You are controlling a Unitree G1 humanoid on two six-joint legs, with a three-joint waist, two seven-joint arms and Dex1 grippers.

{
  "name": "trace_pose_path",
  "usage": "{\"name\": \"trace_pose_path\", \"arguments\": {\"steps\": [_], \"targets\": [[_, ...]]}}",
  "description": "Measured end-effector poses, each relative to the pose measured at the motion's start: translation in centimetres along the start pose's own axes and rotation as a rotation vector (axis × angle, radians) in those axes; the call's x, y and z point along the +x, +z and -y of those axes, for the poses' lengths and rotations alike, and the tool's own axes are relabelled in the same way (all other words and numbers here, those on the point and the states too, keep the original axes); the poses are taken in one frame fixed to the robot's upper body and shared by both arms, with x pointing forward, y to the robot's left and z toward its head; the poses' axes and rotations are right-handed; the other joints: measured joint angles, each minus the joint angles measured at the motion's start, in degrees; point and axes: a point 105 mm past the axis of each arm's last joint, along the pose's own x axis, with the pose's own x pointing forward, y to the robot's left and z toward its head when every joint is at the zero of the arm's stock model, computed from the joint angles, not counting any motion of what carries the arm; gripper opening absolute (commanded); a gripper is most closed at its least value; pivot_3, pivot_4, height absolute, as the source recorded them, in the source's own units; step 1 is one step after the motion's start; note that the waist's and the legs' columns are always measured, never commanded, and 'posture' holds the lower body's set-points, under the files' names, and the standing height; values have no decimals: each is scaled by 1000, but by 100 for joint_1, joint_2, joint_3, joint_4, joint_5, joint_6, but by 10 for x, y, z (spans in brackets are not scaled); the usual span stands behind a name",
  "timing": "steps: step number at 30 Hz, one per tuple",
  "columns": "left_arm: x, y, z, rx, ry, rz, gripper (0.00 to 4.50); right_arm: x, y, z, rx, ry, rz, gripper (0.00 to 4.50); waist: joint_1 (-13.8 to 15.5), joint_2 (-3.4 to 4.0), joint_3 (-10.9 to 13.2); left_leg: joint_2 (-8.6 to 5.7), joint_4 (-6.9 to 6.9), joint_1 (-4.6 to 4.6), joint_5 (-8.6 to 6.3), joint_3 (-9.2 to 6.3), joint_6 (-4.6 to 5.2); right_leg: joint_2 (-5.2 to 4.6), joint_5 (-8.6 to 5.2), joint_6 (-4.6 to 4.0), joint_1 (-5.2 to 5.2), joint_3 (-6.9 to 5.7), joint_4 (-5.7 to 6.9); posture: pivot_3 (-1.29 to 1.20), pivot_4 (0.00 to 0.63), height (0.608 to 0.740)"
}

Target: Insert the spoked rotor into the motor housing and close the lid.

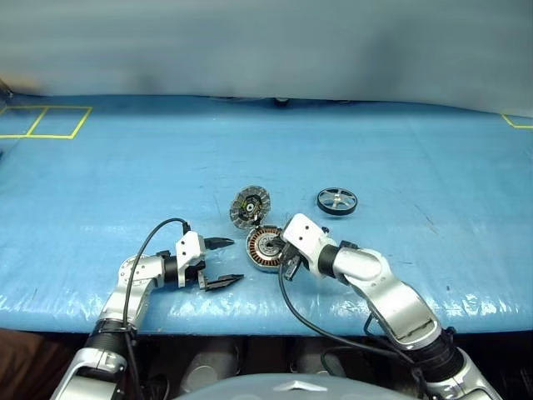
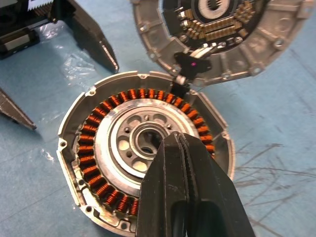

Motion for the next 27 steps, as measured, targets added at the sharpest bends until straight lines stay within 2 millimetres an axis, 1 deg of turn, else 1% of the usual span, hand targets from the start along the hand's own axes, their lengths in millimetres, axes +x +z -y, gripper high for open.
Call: {"name": "trace_pose_path", "arguments": {"steps": [3, 4, 6, 7, 9, 10, 11, 12, 16, 20, 25, 27], "targets": [[0, 1, 0, 0, 1, 3, 4478, -22, 22, 20, -19, -101, 78, 20, 2, 0, 0, 0, 0, -2, 0, -1, 0, 0, 0, 0, 0, -1, 0, 0, 150, 740], [0, 1, 0, 1, 0, 3, 4478, -30, 25, 28, -37, -136, 83, 20, 3, 0, 0, 0, 0, -2, -1, -1, 0, 0, 0, 1, 0, -1, -1, 0, 150, 740], [0, 1, 0, 1, 0, 3, 4478, -45, 23, 45, -67, -206, 59, 20, 3, -1, 0, 0, 0, -2, -2, 0, 2, 0, 0, 1, 2, -2, -5, 0, 150, 740], [-1, 1, 0, 1, 0, 3, 4478, -54, 17, 56, -73, -247, 29, 188, 3, -1, 0, 0, 0, -2, -2, 1, 2, -1, 0, 1, 1, -2, -5, 0, 150, 740], [-1, 1, 0, 2, 1, -1, 4478, -64, 8, 74, -64, -302, -11, 552, -4, -1, 0, 1, -1, -2, -2, 1, 2, -1, 0, 1, 2, -3, -4, 0, 150, 740], [-1, 1, 0, 3, 1, -1, 4478, -68, 2, 84, -51, -327, -34, 925, -11, -1, 0, 2, -1, -2, -1, 1, 2, 0, 0, 1, 3, -3, -3, 0, 150, 740], [-1, 1, 0, 2, 1, 0, 4478, -70, -7, 92, -32, -348, -64, 1161, -15, -1, 0, 2, -1, -2, -1, 1, 3, -1, 0, 0, 5, -3, -2, 0, 150, 740], [-1, 1, 0, 2, 1, 1, 4478, -71, -15, 99, -9, -366, -81, 1589, -20, -1, 1, 2, -1, -2, 0, 2, 3, 0, 0, 0, 8, -2, -2, 0, 150, 740], [1, 2, 0, 1, 0, 7, 4478, -66, -35, 117, 49, -398, -127, 2822, -28, 0, 1, 2, -1, -9, 10, 7, 21, -2, 1, -1, 10, 1, 0, 0, 150, 740], [1, 2, 0, 1, 1, 8, 4478, -61, -37, 125, 52, -390, -124, 2822, -26, 1, 2, 2, -3, -12, 12, 7, 27, -3, 14, -26, 9, 1, 0, 0, 150, 740], [1, 2, 2, -4, 12, 9, 4478, -53, -24, 144, 64, -393, -73, 2822, -39, 2, 2, 1, -3, -13, 11, 12, 28, -4, 13, -24, 8, 3, -1, 0, 150, 740], [1, 2, 2, -5, 16, 10, 4478, -49, -20, 148, 83, -381, -53, 2822, -38, 2, 2, 2, -5, -13, 10, 11, 31, -4, 14, -29, 8, 2, -1, 0, 150, 740]]}}
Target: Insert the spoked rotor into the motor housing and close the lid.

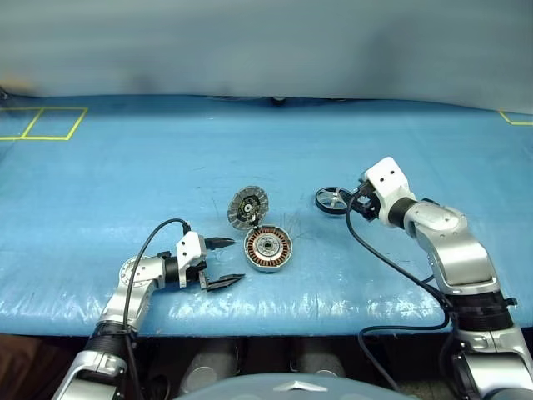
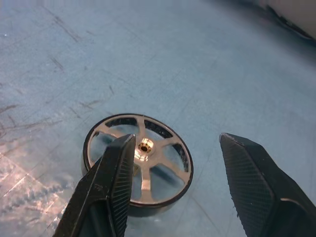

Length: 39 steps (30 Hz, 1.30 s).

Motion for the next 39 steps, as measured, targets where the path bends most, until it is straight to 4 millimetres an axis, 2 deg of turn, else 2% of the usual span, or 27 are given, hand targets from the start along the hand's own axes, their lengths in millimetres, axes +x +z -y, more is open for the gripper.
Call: {"name": "trace_pose_path", "arguments": {"steps": [8, 20, 23, 32, 35, 38, 39], "targets": [[0, 0, 1, -2, 3, 3, 4478, 18, -29, -11, 70, 49, -87, 2822, 3, 3, 0, -2, -1, 0, -4, 8, 7, -3, 0, -4, -2, 8, 0, 0, 150, 740], [1, -1, 0, -3, 11, 1, 4478, 18, -33, -18, 10, 64, -104, 2822, 4, 4, -2, -2, 2, 5, -4, 8, 7, -2, 1, -3, -4, 7, 1, 0, 150, 740], [1, -1, 0, -3, 12, 0, 4478, 16, -40, -23, -10, 90, -140, 2822, 2, 4, -3, -2, 3, 6, -4, 9, 7, -3, 1, -2, -3, 7, 1, 0, 150, 740], [2, -2, 2, -4, 9, -2, 4478, 13, -44, -23, -42, 97, -188, 2822, 22, -11, -15, -2, 4, 21, -11, 8, 4, -4, 0, -1, 0, 5, -2, 0, 150, 740], [2, -2, 2, -5, 10, -3, 4478, 13, -45, -20, -7, 97, -182, 2218, 22, -17, -20, -2, 4, 25, -11, 8, 4, -4, 0, -1, 4, 5, -2, 0, 150, 740], [1, -3, 3, -9, 10, -5, 4478, 12, -46, -17, 3, 93, -184, 1395, 20, -33, -34, -1, 4, 32, -13, 8, 2, -3, 0, -1, 10, 5, -2, 0, 150, 740], [1, -4, 3, -10, 11, -7, 4478, 12, -45, -16, 6, 93, -182, 1368, 18, -43, -43, 0, 4, 37, -15, 8, -1, -3, -1, 0, 15, 5, -2, 0, 150, 740]]}}
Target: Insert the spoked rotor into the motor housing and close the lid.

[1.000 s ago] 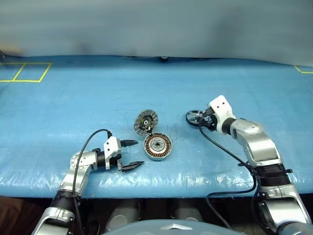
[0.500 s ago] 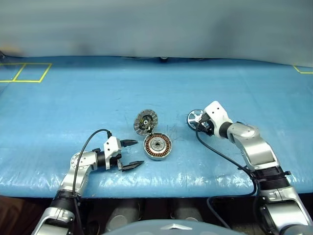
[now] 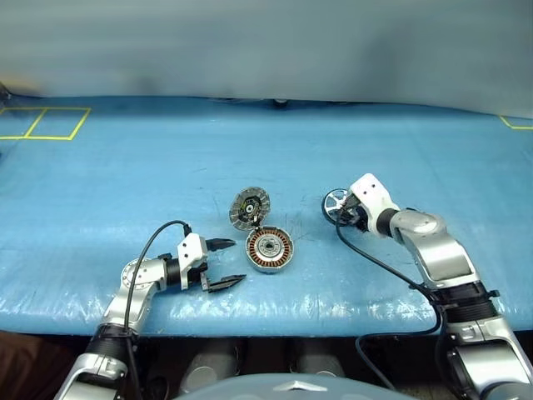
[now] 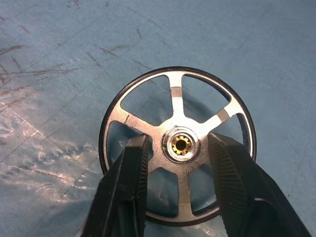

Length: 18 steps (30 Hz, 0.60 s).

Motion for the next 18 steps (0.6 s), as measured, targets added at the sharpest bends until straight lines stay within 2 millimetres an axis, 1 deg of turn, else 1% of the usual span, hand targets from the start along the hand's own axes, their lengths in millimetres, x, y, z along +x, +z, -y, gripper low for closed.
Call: {"name": "trace_pose_path", "arguments": {"steps": [2, 6, 9, 12, 14, 17, 18], "targets": [[0, 0, 0, 0, -1, 0, 4478, 0, 1, 0, 3, -2, 4, 1353, -7, -2, -3, 0, 5, 5, -6, 1, -11, 0, -13, 27, 10, 1, -1, 0, 150, 740], [0, -1, 1, -3, -3, 0, 4478, -1, 0, -1, -3, -9, 5, 1353, -5, -1, -4, 0, 7, 7, -6, 0, -12, 0, -14, 29, 13, -1, -1, 0, 150, 740], [1, -1, 2, -5, -9, 3, 4478, -7, -1, -3, 6, -16, 26, 1353, 6, 4, -7, 0, 3, 1, -8, -1, -7, -1, -14, 25, 13, -1, -1, 0, 150, 740], [1, 1, 3, -8, -17, 10, 4478, -15, 0, -13, 47, 3, 69, 1353, 13, 13, -7, 0, -1, -11, -8, -2, -4, -2, -11, 16, 13, 0, -1, 0, 150, 740], [-1, 1, 3, -20, -18, 21, 4478, -22, 2, -28, 74, 44, 105, 1353, 11, 17, -5, 0, -2, -17, -10, -2, -1, -1, -13, 13, 6, 1, 0, 0, 150, 740], [-2, 2, 3, -28, -25, 30, 4478, -33, 12, -48, 110, 116, 179, 1353, -2, 30, 2, -1, -1, -31, -2, 2, 12, -1, -13, 14, -11, 6, 1, 0, 150, 740], [-2, 2, 4, -30, -30, 32, 4478, -36, 16, -52, 108, 134, 199, 1353, -8, 33, 4, -1, 0, -31, -2, 3, 11, -1, -13, 16, -12, 6, 1, 0, 150, 740]]}}
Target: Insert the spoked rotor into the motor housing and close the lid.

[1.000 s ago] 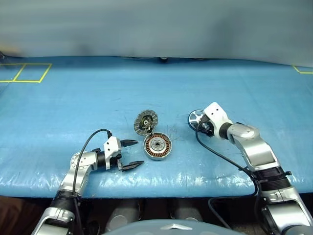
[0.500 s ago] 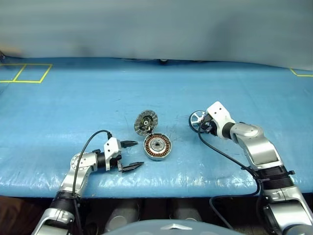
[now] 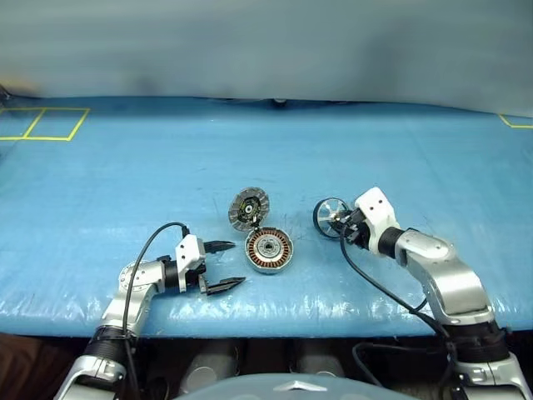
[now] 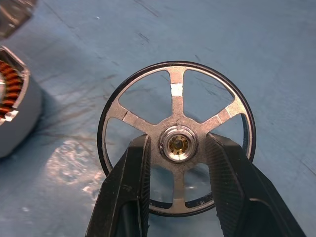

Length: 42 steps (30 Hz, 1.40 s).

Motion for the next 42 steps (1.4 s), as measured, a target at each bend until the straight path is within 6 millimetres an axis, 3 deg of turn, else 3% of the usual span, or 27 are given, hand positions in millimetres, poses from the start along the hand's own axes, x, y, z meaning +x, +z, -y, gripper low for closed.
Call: {"name": "trace_pose_path", "arguments": {"steps": [6, 13, 23, 38, 42], "targets": [[1, 2, 4, -27, -42, 22, 4478, -11, 27, -37, 22, 176, 146, 1353, -5, 0, 1, 1, 0, -1, -1, -1, 1, 0, -7, 11, -4, -2, -1, 0, 150, 740], [4, 8, 8, -8, -118, 32, 4478, -4, 27, -70, 35, 341, 149, 1353, -6, -2, 3, 1, 1, -2, -1, -1, 1, -1, -6, 10, -10, -3, -2, 0, 150, 740], [6, 10, 12, -1, -167, 43, 4478, 3, 31, -78, -22, 390, 135, 1353, -1, -4, 5, 0, 1, -2, -2, -2, 2, -1, -5, 8, -14, -5, -5, 0, 150, 740], [11, 9, 15, -5, -179, 49, 4478, 12, 22, -84, -53, 415, 76, 1353, 14, -6, 6, -1, 3, -2, -3, -2, 3, -2, -1, 4, -14, -5, -6, 0, 150, 740], [11, 9, 15, -4, -178, 47, 4478, 14, 21, -85, -68, 420, 69, 2540, 14, -6, 6, -1, 3, -2, -3, -2, 3, -2, -1, 4, -14, -5, -6, 0, 150, 740]]}}
